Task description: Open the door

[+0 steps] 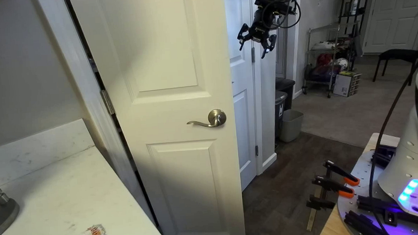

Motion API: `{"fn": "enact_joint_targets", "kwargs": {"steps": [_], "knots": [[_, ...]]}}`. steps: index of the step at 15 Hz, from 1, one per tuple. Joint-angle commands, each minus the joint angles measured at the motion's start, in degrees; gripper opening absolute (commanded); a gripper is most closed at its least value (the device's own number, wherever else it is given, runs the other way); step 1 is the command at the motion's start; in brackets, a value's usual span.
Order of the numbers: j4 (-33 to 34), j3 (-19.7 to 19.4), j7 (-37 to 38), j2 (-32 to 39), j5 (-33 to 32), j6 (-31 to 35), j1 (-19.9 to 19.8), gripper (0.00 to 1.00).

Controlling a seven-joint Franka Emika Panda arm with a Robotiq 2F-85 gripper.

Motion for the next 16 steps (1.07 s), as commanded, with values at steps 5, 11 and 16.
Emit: {"fn": "enact_joint_targets", "kwargs": {"steps": [5,11,16], "knots": [[-5.74,2.88,1.5,-1.47,12.38,9.13,1.23,1.0],[-7.15,4.54,0.68,-1.68,16.47,7.53,2.52,1.0],[-10.25,6.43,1.16,-3.72,16.98,4.87,4.34,1.0]]}}
